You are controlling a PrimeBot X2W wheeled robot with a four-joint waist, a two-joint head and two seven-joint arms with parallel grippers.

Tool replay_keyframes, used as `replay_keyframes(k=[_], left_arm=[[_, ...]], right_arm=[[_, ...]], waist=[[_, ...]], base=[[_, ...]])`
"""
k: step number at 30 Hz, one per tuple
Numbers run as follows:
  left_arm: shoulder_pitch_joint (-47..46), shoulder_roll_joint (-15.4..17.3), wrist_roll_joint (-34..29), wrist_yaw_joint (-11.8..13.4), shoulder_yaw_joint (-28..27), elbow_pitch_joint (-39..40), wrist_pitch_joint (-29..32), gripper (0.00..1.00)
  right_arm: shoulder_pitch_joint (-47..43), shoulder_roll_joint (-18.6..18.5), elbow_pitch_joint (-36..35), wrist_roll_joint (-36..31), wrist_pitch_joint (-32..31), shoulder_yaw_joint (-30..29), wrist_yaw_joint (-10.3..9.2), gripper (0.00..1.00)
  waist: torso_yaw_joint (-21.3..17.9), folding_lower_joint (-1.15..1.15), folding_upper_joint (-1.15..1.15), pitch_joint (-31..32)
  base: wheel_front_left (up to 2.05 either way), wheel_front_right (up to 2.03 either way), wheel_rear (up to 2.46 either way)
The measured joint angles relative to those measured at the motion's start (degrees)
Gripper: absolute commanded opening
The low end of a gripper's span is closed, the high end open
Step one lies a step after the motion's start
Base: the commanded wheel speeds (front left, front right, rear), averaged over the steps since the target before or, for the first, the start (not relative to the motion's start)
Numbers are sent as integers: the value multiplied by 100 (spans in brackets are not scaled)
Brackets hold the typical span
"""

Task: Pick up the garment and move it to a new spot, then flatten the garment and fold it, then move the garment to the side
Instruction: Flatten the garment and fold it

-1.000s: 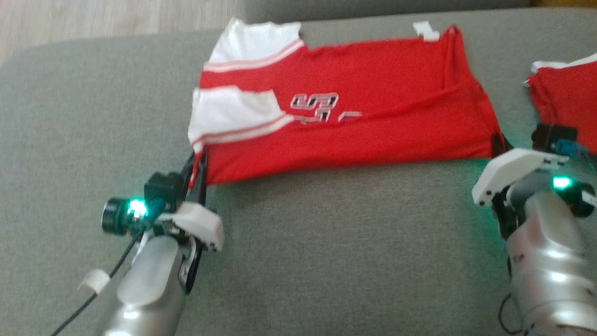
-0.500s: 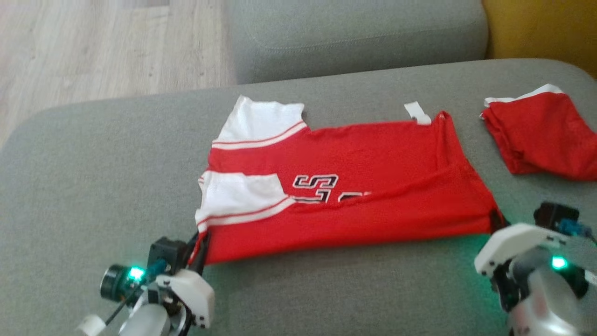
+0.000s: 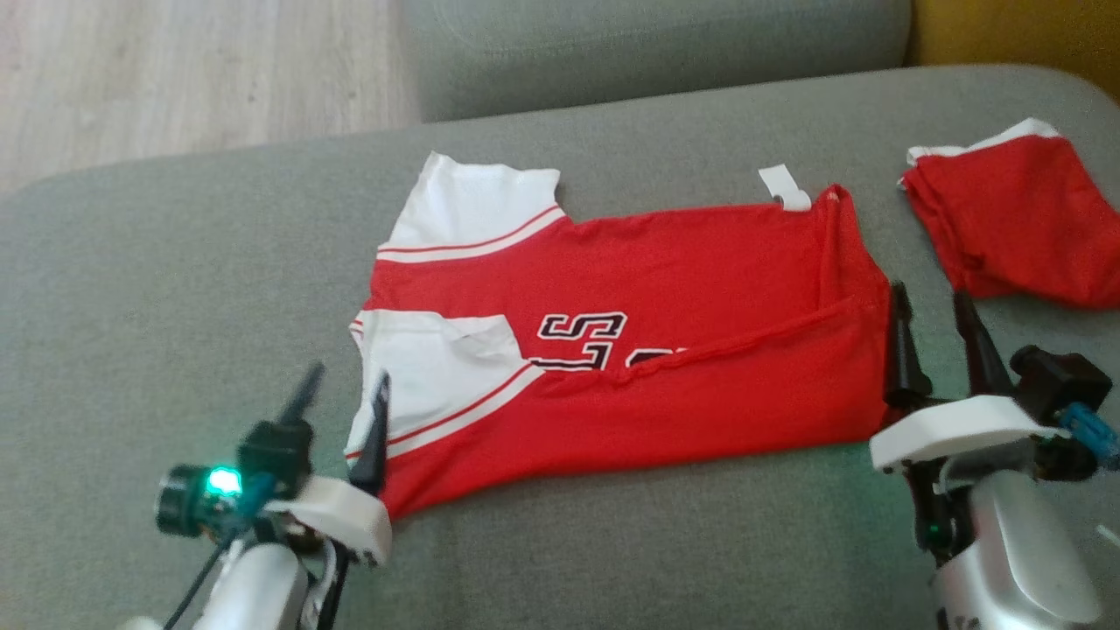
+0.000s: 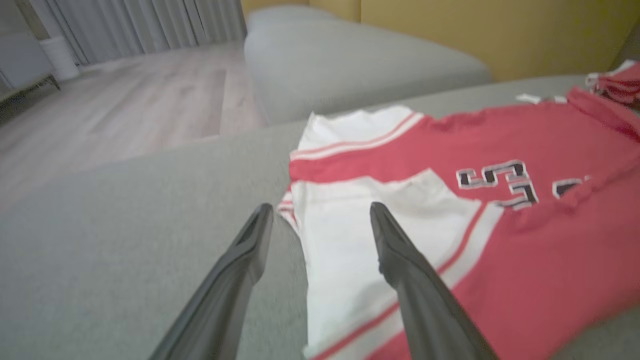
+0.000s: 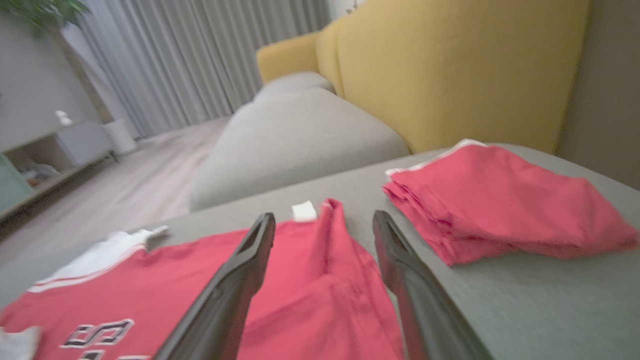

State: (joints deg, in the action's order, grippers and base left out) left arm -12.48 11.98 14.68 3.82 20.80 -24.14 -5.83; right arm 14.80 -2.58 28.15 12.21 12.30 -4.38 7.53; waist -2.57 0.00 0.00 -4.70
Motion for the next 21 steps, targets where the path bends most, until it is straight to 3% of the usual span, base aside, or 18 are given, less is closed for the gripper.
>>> replay_keyframes(k=[3, 9, 15, 21], left_arm=[[-70, -82, 120, 108, -202, 271, -537, 100], [-359, -231, 172, 164, -356, 592, -811, 100], [-1099, -73, -13, -98, -326, 471, -790, 100], [-2461, 432, -112, -690, -200, -303, 127, 100]], right_arm=[[-104, 1, -315, 104, 164, 163, 0, 100], [-162, -2, -843, 280, 208, 237, 0, 100], [-118, -2, -1223, 415, 209, 483, 0, 100], [128, -5, -1454, 565, 209, 690, 0, 100]], waist=[[-73, 0, 0, -159], [-230, 0, 0, -428], [-518, 1, 0, -805], [-842, 1, 0, -1266]], base=[[0, 0, 0], [0, 0, 0], [0, 0, 0], [0, 0, 0]])
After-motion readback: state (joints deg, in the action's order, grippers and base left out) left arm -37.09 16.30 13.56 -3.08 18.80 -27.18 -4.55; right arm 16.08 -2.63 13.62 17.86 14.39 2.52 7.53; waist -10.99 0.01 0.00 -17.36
